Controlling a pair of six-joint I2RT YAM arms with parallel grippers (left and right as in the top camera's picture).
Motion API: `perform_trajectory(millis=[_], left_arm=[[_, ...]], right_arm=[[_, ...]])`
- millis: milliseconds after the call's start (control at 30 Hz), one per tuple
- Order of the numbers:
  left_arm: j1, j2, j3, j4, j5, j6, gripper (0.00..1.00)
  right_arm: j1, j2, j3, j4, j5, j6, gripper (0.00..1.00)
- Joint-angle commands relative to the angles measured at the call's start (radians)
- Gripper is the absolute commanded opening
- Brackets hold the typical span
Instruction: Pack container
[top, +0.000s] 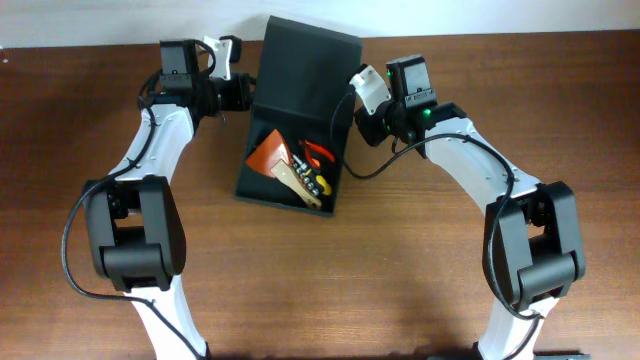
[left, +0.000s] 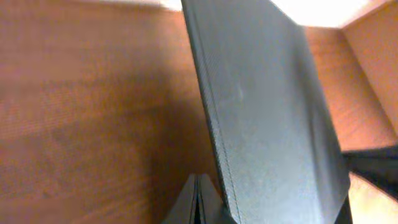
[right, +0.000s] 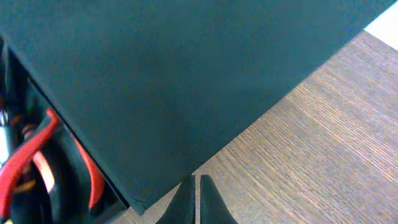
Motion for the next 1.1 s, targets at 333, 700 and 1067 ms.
perform_trajectory(millis=[333,700,1067], left_arm=[[-0.103,-0.003,0.022,-0.240,0.011,0.139,0.02],[-0.137,-0.003,0.021,-0.344,-0.174,0.185,0.01],[-0.137,-0.001,0.021,-0.289,-0.345,0.147,0.02]], right_arm=[[0.157,-0.043,0.026,-0.113,-0.077,-0.013,0.04],[0.224,-0.043,0.026,-0.185,0.115,-0.011,0.04],[0.131,-0.027,0.023,-0.184,0.123,0.172,0.04]])
